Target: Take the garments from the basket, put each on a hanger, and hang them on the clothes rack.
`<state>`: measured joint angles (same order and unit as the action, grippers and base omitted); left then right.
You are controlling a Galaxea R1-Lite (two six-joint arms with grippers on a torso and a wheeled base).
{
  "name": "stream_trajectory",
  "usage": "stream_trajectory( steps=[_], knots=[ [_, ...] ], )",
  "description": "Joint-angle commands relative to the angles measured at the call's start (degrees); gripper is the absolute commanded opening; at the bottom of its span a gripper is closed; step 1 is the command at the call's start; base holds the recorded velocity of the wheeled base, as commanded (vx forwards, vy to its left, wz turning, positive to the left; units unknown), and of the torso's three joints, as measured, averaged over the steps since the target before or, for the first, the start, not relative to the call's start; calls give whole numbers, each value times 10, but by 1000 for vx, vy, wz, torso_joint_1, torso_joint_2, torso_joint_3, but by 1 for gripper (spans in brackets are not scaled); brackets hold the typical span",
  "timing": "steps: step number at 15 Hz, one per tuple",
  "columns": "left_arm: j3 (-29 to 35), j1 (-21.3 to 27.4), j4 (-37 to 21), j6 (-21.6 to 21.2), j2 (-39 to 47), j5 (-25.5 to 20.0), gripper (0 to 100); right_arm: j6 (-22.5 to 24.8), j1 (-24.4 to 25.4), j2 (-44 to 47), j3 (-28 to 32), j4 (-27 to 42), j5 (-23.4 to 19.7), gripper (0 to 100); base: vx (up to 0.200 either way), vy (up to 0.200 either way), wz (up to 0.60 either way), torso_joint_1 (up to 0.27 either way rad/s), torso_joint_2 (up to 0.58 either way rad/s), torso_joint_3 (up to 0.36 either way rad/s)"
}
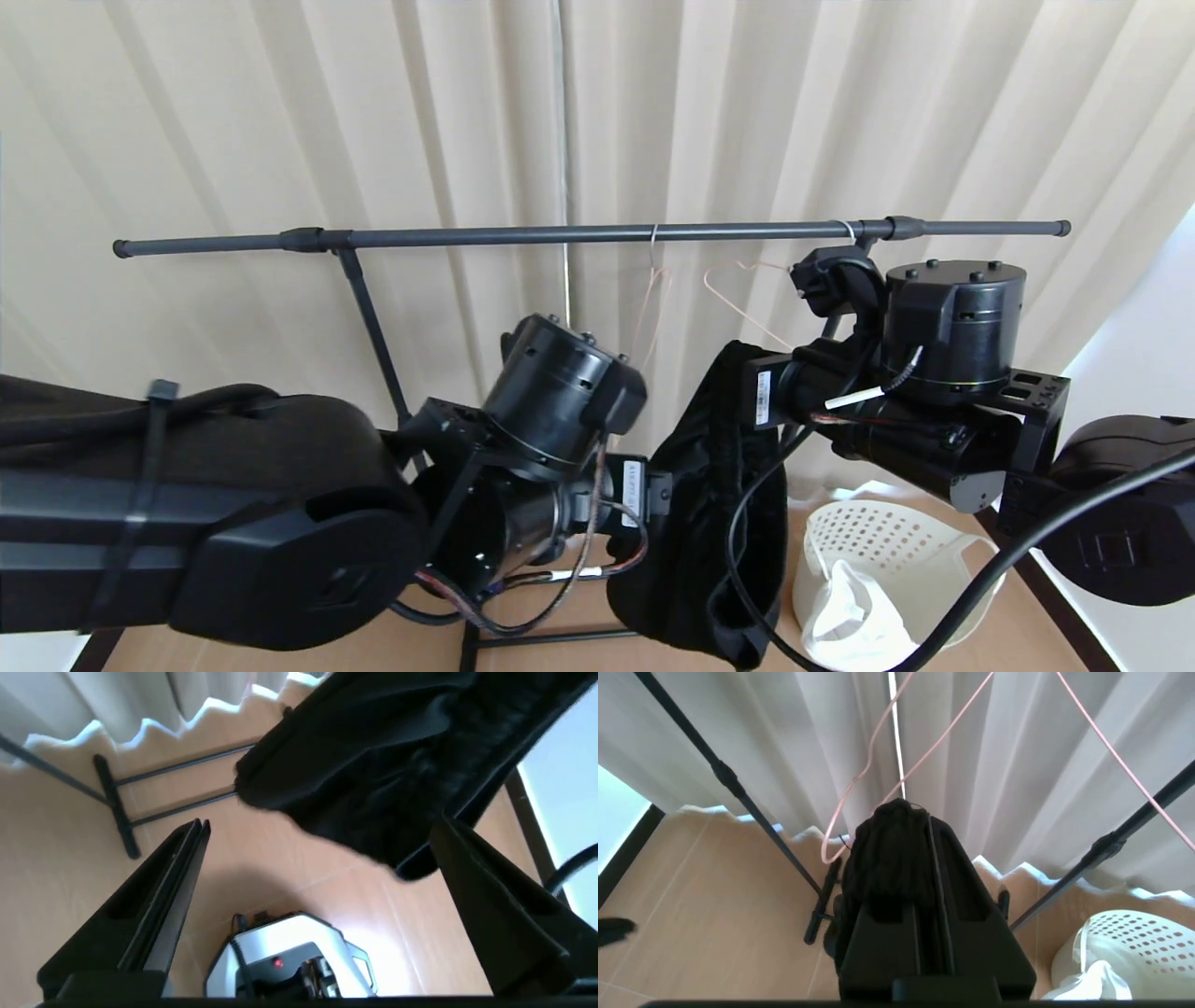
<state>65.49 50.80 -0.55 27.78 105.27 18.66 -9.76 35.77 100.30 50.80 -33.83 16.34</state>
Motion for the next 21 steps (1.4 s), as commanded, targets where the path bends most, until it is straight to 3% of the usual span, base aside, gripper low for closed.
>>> stream_trajectory(
  steps=[1, 8, 12, 16, 18, 19, 21],
  knots=[
    [29, 21, 0, 4, 48, 2, 100, 0, 1, -2, -1, -1, 1, 0, 0, 0, 0, 0, 0, 0],
    [54, 51, 4, 18, 75, 16, 100, 0, 27, -2, -4, -1, 20, 0, 0, 0, 0, 0, 0, 0],
    [39, 52, 54, 20, 78, 20, 100, -1, 52, 5, -11, -3, 20, 0, 0, 0, 0, 0, 0, 0],
    [35, 51, 66, 19, 88, 23, 100, -2, 61, 3, -13, -4, 20, 0, 0, 0, 0, 0, 0, 0],
    [38, 47, 63, 17, 103, 54, 100, -1, 61, -1, -13, -4, 20, 0, 0, 0, 0, 0, 0, 0],
    [45, 39, 62, 17, 124, 93, 100, -1, 61, -3, -13, -4, 20, 0, 0, 0, 0, 0, 0, 0],
    [34, 34, 61, 3, 135, 109, 100, -1, 61, -8, -14, -4, 20, 0, 0, 0, 0, 0, 0, 0]
  ],
)
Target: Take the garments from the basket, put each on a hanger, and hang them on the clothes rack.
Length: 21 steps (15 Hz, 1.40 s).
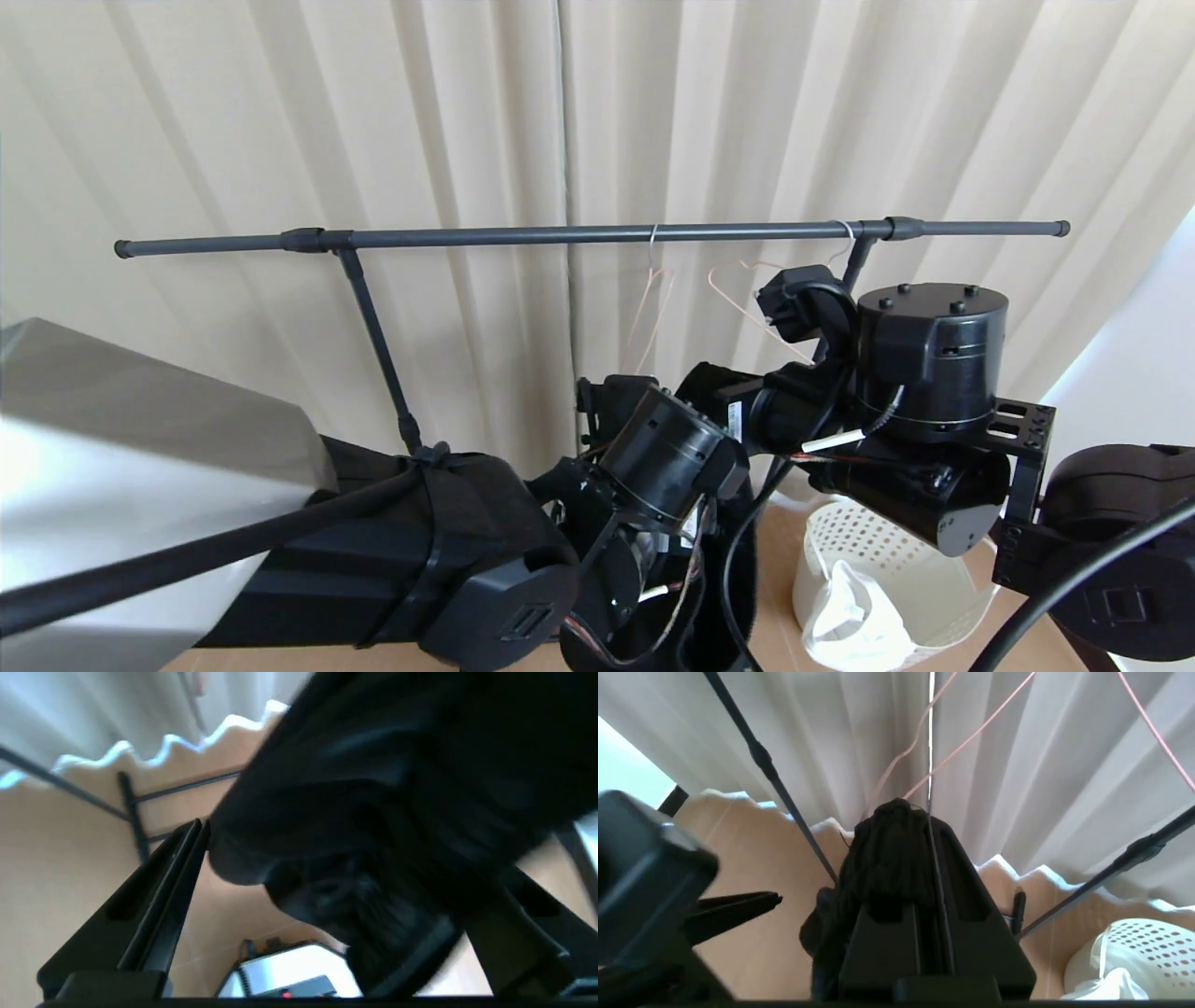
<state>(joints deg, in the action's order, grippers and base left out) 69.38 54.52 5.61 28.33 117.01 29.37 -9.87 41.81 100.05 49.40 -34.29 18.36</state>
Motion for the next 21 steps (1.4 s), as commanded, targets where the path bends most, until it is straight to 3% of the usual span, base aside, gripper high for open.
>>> stream_trajectory(
  steps=[1, 5, 14, 15, 18, 21],
  knots=[
    [-7, -7, -1, -4, 24, 10, 100, 0, -1, -10, 1, -1, 0, 0, 0, 0, 0, 0, 0, 0],
    [-35, -37, -68, -6, 26, 17, 100, 2, -21, -24, 4, 1, 1, 0, 0, 0, 0, 0, 0, 0],
    [-93, -30, -66, 19, 53, 17, 100, 6, -66, -44, 11, 4, 1, 0, 0, 0, 0, 0, 0, 0],
    [-93, -30, -66, 19, 52, 18, 0, 6, -72, -45, 14, 5, 1, 0, 0, 0, 0, 0, 0, 0],
    [-94, -30, -70, 17, 8, 23, 0, 12, -93, -46, 15, 5, 2, 0, 0, 0, 0, 0, 0, 0],
    [-93, -49, -73, -19, -71, 23, 0, 85, -124, -71, -34, 6, 13, 0, 0, 0, 0, 0, 0, 0]
  ],
)
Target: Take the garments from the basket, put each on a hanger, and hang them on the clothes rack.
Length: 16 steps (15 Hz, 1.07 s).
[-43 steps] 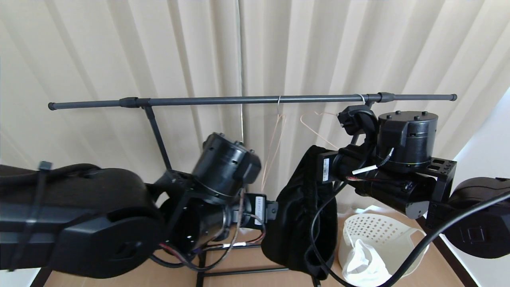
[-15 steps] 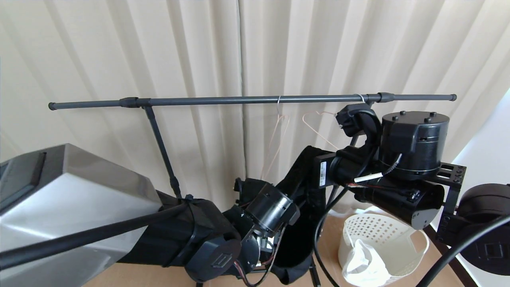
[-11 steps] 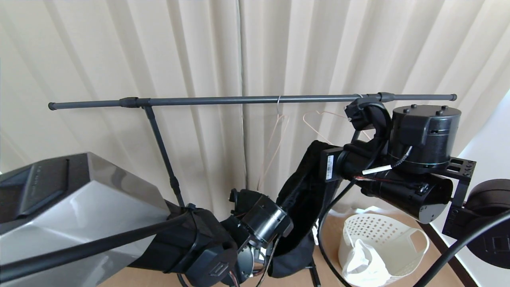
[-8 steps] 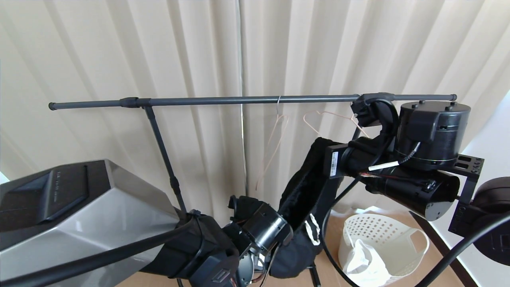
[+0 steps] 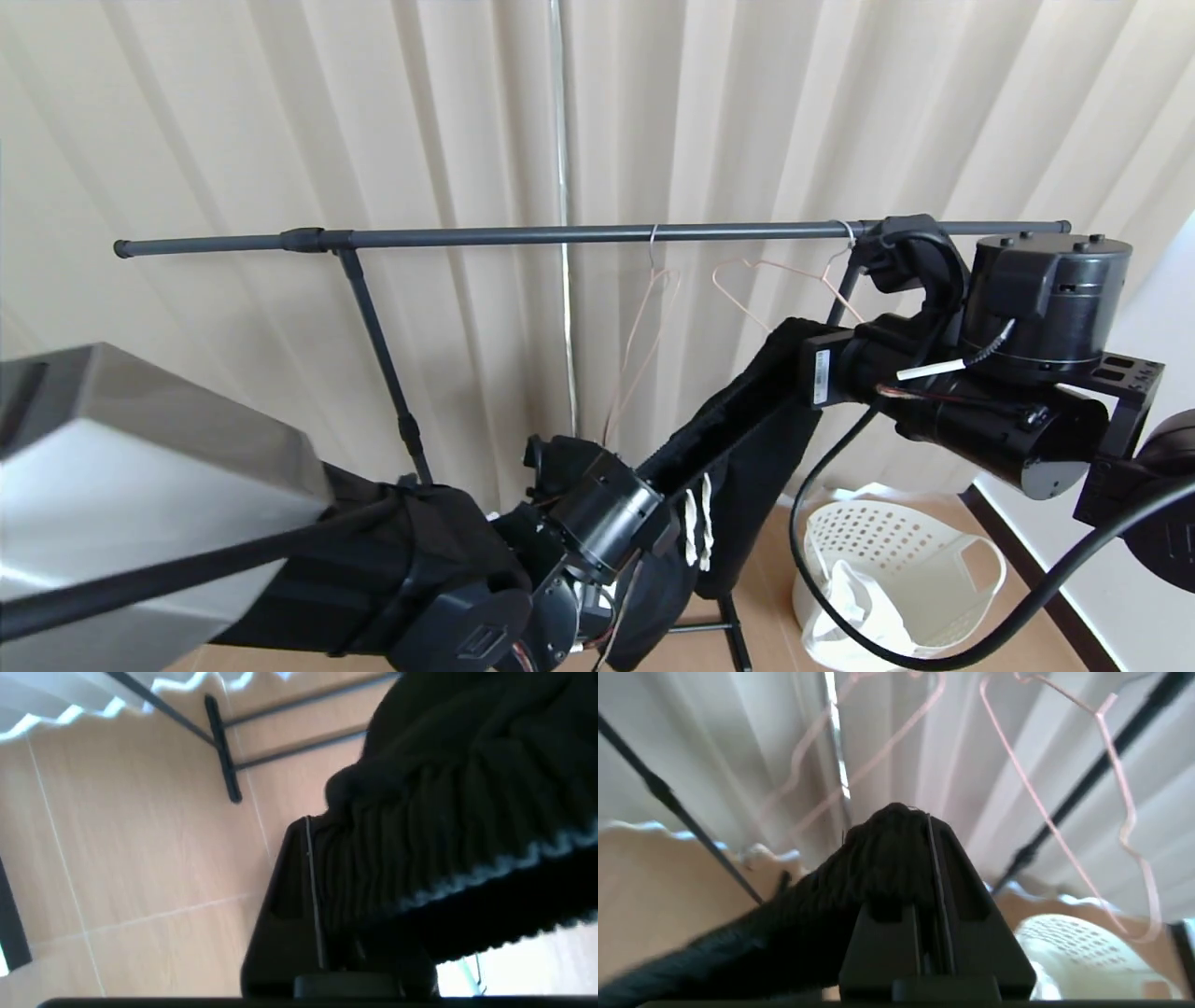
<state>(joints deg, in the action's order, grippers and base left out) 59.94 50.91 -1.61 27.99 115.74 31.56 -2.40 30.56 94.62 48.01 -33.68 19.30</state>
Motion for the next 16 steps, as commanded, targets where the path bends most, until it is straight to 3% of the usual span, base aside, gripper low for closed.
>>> stream_trajectory(
  steps=[1, 3, 5, 7, 9, 14, 16],
  knots=[
    [1, -27, -1, -47, -89, 1, 0, 15, -11, -23, -34, 1, 8, 0, 0, 0, 0, 0, 0, 0],
    [1, -60, -1, -123, -136, 1, 0, 33, -9, -46, -49, 46, 6, 0, 0, 0, 0, 0, 0, 0],
    [9, -78, 0, -192, -169, -1, 0, 37, 23, -89, -27, 205, 0, 0, 0, 0, 0, 0, 0, 0],
    [17, -85, -1, -216, -180, -1, 0, -18, 33, -92, 31, 314, -5, 0, 0, 0, 0, 0, 0, 0],
    [9, -94, 0, -214, -184, -1, 0, -43, 30, -77, 47, 326, -11, 0, 0, 0, 0, 0, 0, 0],
    [-13, -130, 0, -214, -212, -3, 0, -42, -1, -75, 49, 323, -8, 0, 0, 0, 0, 0, 0, 0],
    [-40, -148, 0, -215, -240, -6, 0, -39, -47, -74, 55, 324, -10, 0, 0, 0, 0, 0, 0, 0]
  ],
)
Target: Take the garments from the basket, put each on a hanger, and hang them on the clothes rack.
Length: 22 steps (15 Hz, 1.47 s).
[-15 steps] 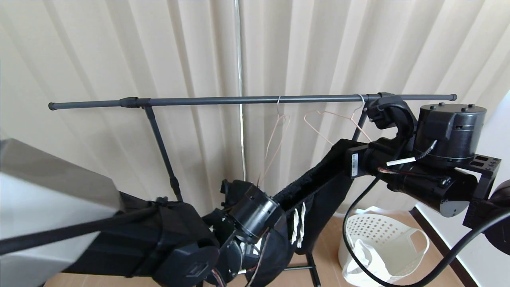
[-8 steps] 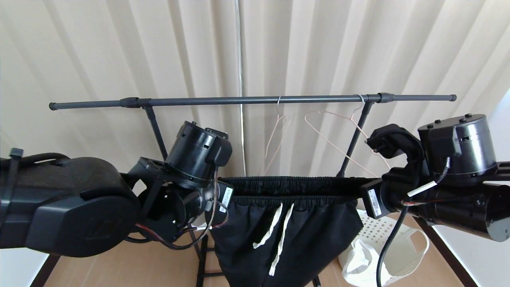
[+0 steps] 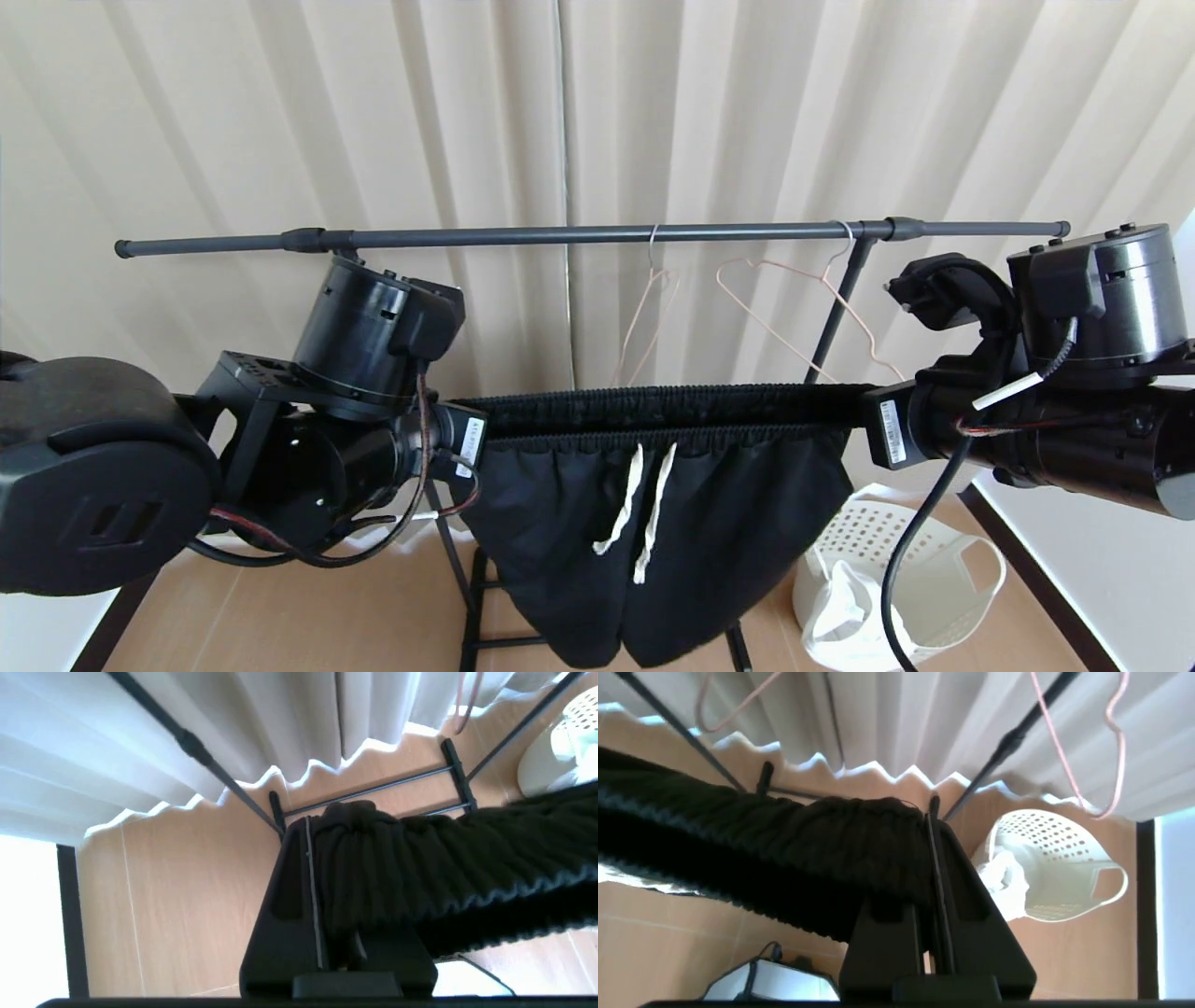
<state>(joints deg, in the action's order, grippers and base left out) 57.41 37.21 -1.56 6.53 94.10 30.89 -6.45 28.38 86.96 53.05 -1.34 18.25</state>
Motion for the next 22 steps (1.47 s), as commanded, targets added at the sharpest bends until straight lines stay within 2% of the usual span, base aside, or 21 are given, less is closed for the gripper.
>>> stream_trajectory(
  steps=[1, 3, 6, 11, 13, 14, 17, 18, 19, 20, 21, 22],
  knots=[
    [-19, -13, 0, 0, -29, -1, 0, 1, -32, 2, 6, 0, 0, 0, 0, 0, 0, 0, 0, 0],
    [-43, -26, 1, 0, -53, -29, 0, 7, -57, 2, 11, 0, -1, 0, 0, 0, 0, 0, 0, 0],
    [-62, -42, 6, 1, -66, -51, 0, 8, -68, 2, 11, -1, -1, 0, 0, 0, 0, 0, 0, 0],
    [-49, -42, 7, 2, -67, -66, 0, 8, -68, 3, 9, 0, -1, 0, 0, 0, 0, 0, 0, 0],
    [0, -42, 7, 5, -46, -107, 0, 9, -56, 1, 4, 2, -1, 0, 0, 0, 0, 0, 0, 0],
    [19, -46, 6, 5, -33, -114, 0, 9, -49, 0, 3, 3, -1, 0, 0, 0, 0, 0, 0, 0],
    [134, -57, 6, 5, 43, -130, 0, 24, -32, -6, -13, 5, -1, 0, 0, 0, 0, 0, 0, 0],
    [150, -57, 6, 5, 54, -133, 0, 28, -28, -6, -16, 5, -1, 0, 0, 0, 0, 0, 0, 0],
    [201, -58, 5, 5, 89, -139, 0, 43, -14, -18, -33, 5, -4, 0, 0, 0, 0, 0, 0, 0],
    [201, -58, 5, 5, 89, -139, 0, 43, -14, -18, -33, 5, -4, 0, 0, 0, 0, 0, 0, 0],
    [269, -57, 4, 5, 134, -139, 0, 83, 5, -51, -63, 5, -49, 0, 0, 0, 0, 0, 0, 0],
    [300, -57, 4, 5, 155, -139, 0, 99, 20, -71, -78, 6, -79, 0, 0, 0, 0, 0, 0, 0]
  ],
)
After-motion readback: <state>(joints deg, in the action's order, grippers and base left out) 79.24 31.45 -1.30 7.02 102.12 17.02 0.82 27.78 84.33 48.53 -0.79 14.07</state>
